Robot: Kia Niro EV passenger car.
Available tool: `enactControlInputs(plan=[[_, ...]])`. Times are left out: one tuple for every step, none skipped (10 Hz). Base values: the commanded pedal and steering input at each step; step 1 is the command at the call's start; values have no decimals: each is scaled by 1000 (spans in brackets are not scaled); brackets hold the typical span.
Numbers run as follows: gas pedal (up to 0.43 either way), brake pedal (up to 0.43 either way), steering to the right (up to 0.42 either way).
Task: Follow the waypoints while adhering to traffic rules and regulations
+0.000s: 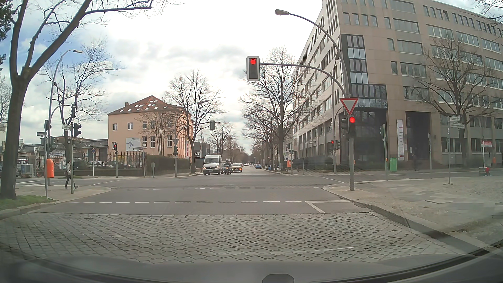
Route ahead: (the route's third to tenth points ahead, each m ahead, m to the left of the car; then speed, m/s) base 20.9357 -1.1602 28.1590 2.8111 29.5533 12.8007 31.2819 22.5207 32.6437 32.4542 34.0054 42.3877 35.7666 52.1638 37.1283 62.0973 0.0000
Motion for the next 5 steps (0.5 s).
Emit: enactControlInputs(plan=[[0,104,-27],[0,55,-27],[0,49,-27],[0,49,-27],[0,49,-27]])
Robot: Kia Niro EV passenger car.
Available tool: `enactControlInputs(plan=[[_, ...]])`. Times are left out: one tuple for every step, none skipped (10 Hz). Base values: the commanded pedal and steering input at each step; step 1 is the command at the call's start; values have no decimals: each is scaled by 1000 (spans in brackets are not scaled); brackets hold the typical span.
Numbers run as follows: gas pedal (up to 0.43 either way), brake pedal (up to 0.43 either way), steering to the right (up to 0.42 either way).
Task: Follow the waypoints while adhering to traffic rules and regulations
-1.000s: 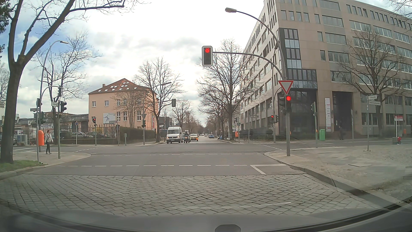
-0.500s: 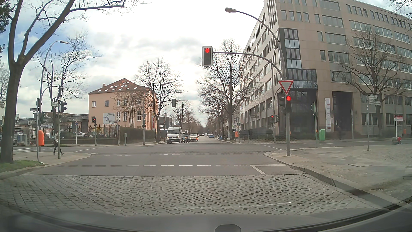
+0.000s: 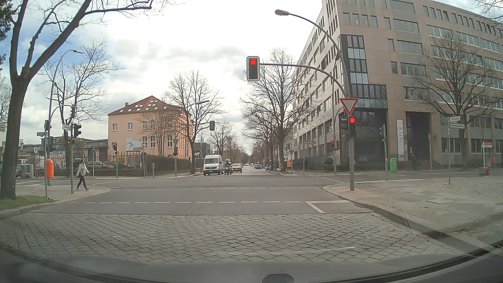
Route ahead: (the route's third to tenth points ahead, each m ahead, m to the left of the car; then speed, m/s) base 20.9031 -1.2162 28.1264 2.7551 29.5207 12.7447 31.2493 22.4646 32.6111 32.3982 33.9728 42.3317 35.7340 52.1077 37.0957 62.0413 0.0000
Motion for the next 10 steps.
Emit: enactControlInputs(plan=[[0,43,-27],[0,43,-27],[0,37,-27],[0,37,-27],[0,37,-27],[0,43,-27],[0,49,-27],[0,43,-27],[0,43,-27],[0,43,-27]])
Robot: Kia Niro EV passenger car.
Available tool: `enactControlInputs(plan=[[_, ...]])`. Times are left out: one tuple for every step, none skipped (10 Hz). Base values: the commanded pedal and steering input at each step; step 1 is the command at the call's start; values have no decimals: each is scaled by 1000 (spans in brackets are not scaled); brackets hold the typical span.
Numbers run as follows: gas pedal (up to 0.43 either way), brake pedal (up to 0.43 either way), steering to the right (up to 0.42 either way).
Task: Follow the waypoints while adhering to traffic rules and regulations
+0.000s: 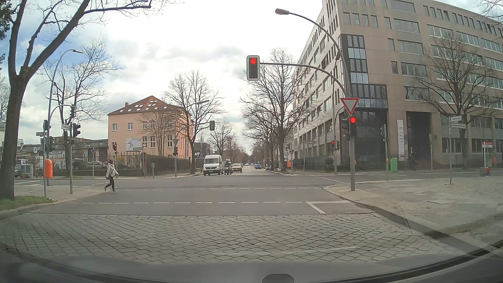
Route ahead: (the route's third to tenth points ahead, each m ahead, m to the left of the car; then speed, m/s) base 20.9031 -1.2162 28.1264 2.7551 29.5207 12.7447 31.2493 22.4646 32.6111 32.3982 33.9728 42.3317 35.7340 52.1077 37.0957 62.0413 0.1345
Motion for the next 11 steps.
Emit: enactControlInputs(plan=[[0,49,-27],[0,49,-27],[0,49,-27],[0,49,-27],[0,49,-27],[0,61,-27],[0,73,-27],[0,85,-27],[0,91,-27],[0,91,-27],[0,98,-27]])
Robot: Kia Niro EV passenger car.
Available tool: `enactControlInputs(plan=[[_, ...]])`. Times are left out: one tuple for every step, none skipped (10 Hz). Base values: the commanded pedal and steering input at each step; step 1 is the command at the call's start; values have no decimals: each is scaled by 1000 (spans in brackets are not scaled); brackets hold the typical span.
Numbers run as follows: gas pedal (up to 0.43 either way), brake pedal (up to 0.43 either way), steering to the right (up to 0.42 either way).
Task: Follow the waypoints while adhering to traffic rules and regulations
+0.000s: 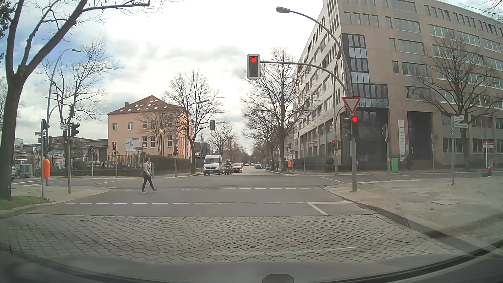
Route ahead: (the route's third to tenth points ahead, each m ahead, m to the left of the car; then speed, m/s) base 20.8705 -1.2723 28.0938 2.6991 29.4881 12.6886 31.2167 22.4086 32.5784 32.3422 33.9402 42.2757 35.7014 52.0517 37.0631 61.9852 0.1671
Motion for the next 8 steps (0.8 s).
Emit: enactControlInputs(plan=[[0,98,-27],[0,98,-26],[0,104,-26],[0,116,-26],[0,116,-26],[0,122,-26],[0,128,-26],[0,134,-26]])
